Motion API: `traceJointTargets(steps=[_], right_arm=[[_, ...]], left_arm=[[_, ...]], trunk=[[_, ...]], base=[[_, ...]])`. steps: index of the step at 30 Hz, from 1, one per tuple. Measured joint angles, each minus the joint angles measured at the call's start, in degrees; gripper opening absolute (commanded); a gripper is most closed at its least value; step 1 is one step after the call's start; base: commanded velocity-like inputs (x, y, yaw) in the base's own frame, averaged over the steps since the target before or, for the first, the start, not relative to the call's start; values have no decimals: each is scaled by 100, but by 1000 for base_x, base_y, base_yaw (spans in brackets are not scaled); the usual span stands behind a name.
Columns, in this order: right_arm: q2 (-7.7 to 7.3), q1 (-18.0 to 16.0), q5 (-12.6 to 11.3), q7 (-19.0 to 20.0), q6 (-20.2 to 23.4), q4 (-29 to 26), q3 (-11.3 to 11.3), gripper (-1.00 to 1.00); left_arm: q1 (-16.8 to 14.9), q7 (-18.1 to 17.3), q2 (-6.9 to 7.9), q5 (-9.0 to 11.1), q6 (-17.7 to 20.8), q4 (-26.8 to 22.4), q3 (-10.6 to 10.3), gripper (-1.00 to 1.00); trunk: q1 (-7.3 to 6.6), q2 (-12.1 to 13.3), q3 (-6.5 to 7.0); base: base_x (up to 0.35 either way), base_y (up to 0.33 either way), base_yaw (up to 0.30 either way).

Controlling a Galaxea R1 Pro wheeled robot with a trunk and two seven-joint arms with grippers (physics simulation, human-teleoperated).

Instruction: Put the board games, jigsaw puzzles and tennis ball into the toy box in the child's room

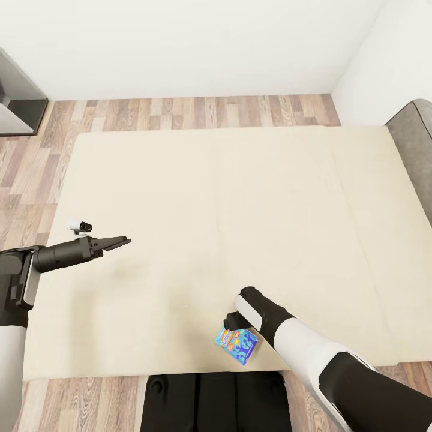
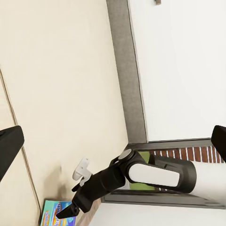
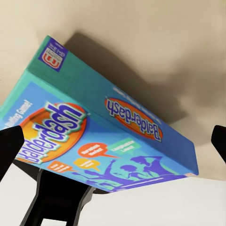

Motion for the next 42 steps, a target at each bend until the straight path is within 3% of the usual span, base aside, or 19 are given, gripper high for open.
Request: traceJointTargets(steps=[42], right_arm=[[0,8,-4,107,37,15,2,100]], left_arm=[[0,0,0,0,0,0,0,100]], trunk=[[0,0,-75]], base=[[0,0,0]])
